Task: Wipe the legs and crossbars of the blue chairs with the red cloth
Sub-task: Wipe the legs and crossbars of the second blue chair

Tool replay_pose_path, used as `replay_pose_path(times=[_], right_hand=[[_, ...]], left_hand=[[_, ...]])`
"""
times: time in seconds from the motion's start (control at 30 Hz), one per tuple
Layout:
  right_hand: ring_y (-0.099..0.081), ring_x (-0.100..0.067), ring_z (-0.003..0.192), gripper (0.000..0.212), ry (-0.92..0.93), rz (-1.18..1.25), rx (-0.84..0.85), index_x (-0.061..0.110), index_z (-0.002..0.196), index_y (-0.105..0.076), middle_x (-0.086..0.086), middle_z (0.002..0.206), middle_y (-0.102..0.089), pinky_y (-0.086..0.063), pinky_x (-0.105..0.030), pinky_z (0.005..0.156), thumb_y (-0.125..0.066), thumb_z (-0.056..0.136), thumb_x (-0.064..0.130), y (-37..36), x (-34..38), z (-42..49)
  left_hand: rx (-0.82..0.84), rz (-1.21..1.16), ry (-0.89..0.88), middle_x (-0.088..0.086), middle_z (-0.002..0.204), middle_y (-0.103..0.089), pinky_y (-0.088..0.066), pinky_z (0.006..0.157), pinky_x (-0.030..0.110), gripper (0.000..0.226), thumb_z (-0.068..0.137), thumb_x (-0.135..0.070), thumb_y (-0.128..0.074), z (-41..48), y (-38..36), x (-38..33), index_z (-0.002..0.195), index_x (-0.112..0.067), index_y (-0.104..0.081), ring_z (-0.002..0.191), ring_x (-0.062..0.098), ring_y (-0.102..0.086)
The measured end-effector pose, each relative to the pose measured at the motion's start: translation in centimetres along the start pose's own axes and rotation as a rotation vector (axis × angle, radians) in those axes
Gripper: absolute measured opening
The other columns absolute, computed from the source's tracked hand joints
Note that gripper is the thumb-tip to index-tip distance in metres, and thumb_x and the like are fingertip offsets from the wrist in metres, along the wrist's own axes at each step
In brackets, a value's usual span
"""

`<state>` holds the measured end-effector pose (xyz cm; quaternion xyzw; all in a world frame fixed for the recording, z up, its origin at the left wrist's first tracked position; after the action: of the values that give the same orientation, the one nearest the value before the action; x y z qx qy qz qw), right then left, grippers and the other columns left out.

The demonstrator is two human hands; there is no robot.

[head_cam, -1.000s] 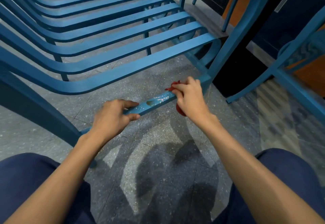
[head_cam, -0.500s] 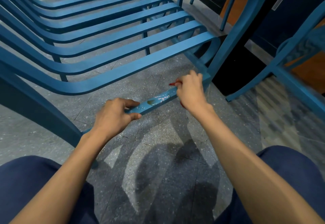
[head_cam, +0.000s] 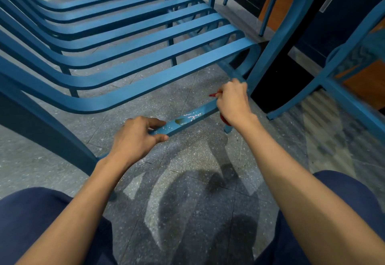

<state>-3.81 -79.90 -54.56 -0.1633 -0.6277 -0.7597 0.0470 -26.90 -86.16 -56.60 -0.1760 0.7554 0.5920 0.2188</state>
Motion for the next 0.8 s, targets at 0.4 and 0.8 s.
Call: replay_pose_path(times=[0.4, 0.8], right_hand=[[-0.037, -0.02, 0.089, 0.023, 0.255, 0.159, -0.014, 0.012, 0.109, -0.071, -0.001, 0.093, -0.048, -0.023, -0.024, 0.078, -0.055, 0.093, 0.016, 0.4, -0.7, -2.3], [-0.034, -0.017, 0.097, 0.026, 0.29, 0.18, 0.08, 0.013, 0.116, -0.067, 0.002, 0.1, -0.048, -0.031, -0.026, 0.089, -0.052, 0.095, 0.019, -0.8, 3.6, -5.0]], left_hand=[[0.03, -0.071, 0.047, -0.004, 0.112, -0.07, -0.052, 0.086, 0.039, 0.043, 0.076, -0.043, -0.075, 0.3, 0.0, 0.3, 0.117, -0.037, -0.064, 0.097, 0.016, -0.062], [0.014, -0.068, 0.044, -0.004, 0.112, -0.07, -0.052, 0.087, 0.042, 0.043, 0.075, -0.047, -0.074, 0.3, -0.1, 0.7, 0.116, -0.038, -0.065, 0.099, 0.018, -0.063]])
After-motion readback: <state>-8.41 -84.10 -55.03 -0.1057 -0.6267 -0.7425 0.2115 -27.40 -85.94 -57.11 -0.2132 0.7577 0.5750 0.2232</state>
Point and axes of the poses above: each hand's wrist, its own z-axis towards the middle knuckle, its own y-axis out of the back of the hand, x = y × z, the point moved 4 cm from there along z, towards the middle knuckle
